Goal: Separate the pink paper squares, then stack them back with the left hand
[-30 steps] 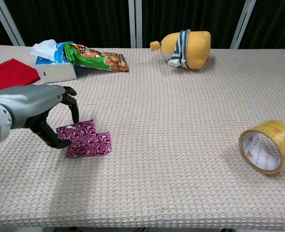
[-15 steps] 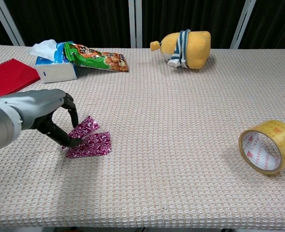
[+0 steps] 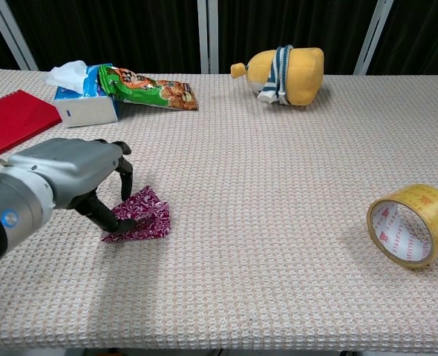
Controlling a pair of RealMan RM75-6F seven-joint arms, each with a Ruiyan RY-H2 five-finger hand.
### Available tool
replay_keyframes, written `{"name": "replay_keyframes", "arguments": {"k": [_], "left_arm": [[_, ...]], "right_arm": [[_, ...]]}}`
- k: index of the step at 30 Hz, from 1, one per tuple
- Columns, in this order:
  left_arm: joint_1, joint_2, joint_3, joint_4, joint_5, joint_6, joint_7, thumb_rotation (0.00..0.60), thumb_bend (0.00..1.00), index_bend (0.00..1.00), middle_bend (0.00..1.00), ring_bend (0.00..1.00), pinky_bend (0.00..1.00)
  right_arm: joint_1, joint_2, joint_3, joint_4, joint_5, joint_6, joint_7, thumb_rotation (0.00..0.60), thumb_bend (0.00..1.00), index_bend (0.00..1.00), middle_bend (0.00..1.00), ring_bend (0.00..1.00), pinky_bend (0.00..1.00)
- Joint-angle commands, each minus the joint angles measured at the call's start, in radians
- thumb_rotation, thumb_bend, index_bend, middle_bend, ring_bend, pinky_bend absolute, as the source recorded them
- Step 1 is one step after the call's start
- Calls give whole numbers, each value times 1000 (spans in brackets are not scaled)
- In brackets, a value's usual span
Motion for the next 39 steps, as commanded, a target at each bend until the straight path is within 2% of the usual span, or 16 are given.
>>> {"name": "replay_keyframes", "arguments": {"k": [1, 10, 20, 27, 39], "left_arm": [[-6, 6, 24, 8, 20, -24, 17, 479, 263, 507, 43, 0, 154], [-12, 16, 39, 25, 40, -71, 37, 488, 263, 486, 43, 0, 150], [-13, 23, 34, 29, 36, -87, 58, 491, 263, 467, 43, 0, 147], [-11, 20, 32, 32, 18, -85, 78, 487, 263, 355, 43, 0, 146], [-6, 27, 24, 4, -11, -82, 89, 488, 263, 259, 43, 0, 146]], "right_arm": [[0, 0, 0, 0, 0, 0, 0, 600, 527, 0, 0, 0, 0], [-2, -1, -1, 2, 1, -1, -3, 600, 527, 0, 0, 0, 0], [-2, 2, 0, 2, 4, -2, -4, 600, 526, 0, 0, 0, 0], [-3, 2, 1, 3, 6, -1, -3, 600, 526, 0, 0, 0, 0], [-3, 8, 2, -8, 4, 2, -10, 600, 526, 0, 0, 0, 0]]}}
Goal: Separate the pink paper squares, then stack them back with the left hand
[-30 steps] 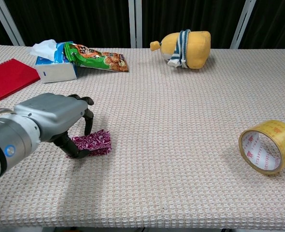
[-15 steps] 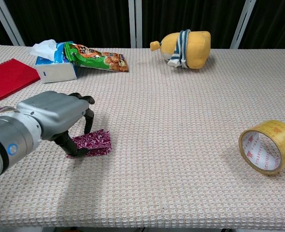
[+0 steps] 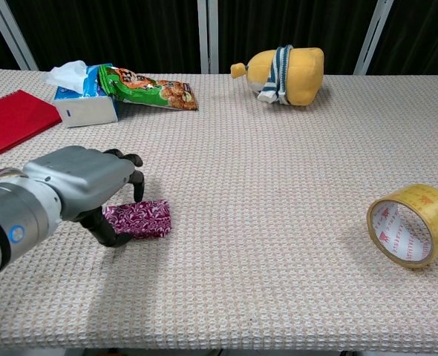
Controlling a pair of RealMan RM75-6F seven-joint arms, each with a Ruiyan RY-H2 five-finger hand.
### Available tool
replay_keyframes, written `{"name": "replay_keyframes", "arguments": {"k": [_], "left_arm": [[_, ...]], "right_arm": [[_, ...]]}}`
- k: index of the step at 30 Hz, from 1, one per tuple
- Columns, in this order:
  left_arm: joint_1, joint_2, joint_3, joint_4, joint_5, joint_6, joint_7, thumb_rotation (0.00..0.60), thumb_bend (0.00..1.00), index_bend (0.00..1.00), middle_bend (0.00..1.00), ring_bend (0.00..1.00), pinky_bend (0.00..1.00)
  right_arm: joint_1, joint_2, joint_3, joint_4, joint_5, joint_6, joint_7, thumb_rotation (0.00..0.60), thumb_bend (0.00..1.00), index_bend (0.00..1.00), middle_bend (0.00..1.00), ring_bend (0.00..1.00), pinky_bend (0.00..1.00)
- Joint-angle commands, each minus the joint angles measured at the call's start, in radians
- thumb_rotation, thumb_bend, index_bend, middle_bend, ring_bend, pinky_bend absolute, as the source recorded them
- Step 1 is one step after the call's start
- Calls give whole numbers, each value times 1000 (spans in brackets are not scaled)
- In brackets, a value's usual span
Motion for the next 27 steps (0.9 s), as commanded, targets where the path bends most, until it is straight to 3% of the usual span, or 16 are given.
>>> {"name": "replay_keyframes", "arguments": {"k": [1, 10, 14, 17, 19, 24, 27], "left_arm": [[2, 5, -6, -11, -18, 0, 4, 489, 263, 241, 43, 0, 146], [6, 15, -11, -40, -14, 5, -14, 488, 263, 201, 43, 0, 146], [24, 44, -3, -100, 45, 25, -61, 470, 261, 187, 43, 0, 147], [53, 119, 54, -158, 196, 39, -134, 468, 258, 174, 43, 0, 153], [82, 204, 129, -168, 379, 41, -222, 479, 261, 153, 42, 0, 161], [210, 412, 310, -62, 785, 147, -521, 485, 260, 107, 31, 0, 169], [279, 508, 384, -22, 878, 188, -642, 476, 243, 107, 19, 0, 166]], "right_arm": [[0, 0, 0, -1, -1, 0, -1, 600, 526, 0, 0, 0, 0], [-1, 2, 0, -7, -4, 5, -5, 600, 526, 0, 0, 0, 0], [-3, 4, -1, -9, -5, 8, -5, 600, 525, 0, 0, 0, 0], [-5, 5, -1, -7, -6, 11, -1, 600, 526, 0, 0, 0, 0], [-8, 6, 0, -4, -4, 15, 4, 600, 526, 0, 0, 0, 0], [-17, 7, 4, 12, -1, 33, 20, 600, 526, 0, 0, 0, 0], [-20, 11, 2, 14, -3, 37, 14, 600, 526, 0, 0, 0, 0]]}}
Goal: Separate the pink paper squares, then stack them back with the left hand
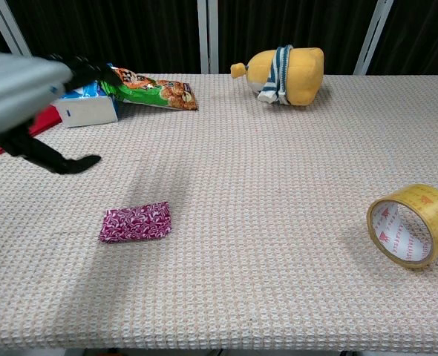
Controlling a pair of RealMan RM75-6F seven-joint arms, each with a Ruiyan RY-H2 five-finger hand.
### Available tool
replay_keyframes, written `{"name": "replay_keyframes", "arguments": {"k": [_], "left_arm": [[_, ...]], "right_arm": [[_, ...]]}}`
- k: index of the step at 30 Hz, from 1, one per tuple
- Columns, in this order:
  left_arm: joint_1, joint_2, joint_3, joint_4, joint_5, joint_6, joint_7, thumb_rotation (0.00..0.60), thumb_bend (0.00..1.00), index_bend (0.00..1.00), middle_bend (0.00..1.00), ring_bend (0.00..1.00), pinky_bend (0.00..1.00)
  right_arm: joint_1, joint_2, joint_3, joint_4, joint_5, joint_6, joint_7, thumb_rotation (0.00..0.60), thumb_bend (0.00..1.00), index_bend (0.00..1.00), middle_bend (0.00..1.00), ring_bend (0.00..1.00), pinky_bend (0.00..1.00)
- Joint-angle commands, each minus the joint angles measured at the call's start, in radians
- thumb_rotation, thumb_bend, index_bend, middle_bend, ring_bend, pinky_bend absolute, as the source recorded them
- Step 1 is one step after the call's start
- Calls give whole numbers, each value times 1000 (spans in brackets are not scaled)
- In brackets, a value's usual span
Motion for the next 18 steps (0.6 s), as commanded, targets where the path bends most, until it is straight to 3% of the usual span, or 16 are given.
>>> {"name": "replay_keyframes", "arguments": {"k": [1, 3, 7, 11, 18], "left_arm": [[170, 259, 215, 96, 327, 114, -325, 458, 229, 107, 12, 0, 166], [213, 305, 247, 141, 370, 140, -368, 423, 194, 107, 7, 0, 166], [285, 355, 260, 235, 407, 185, -456, 348, 159, 107, 7, 0, 164], [353, 392, 241, 347, 374, 188, -612, 335, 165, 107, 7, 0, 162], [425, 398, 178, 467, 351, 174, -759, 315, 193, 107, 7, 0, 159]], "right_arm": [[-2, 2, -2, 2, -6, 6, -8, 600, 523, 0, 0, 0, 0], [-4, 0, -7, 13, -26, 21, -2, 600, 497, 0, 0, 0, 0], [-9, -10, -14, 46, -46, 39, 7, 582, 477, 0, 0, 0, 0], [-19, -4, -22, 50, -60, 57, 16, 543, 482, 0, 0, 0, 0], [-30, -1, -28, 40, -75, 81, 1, 540, 499, 0, 0, 0, 0]]}}
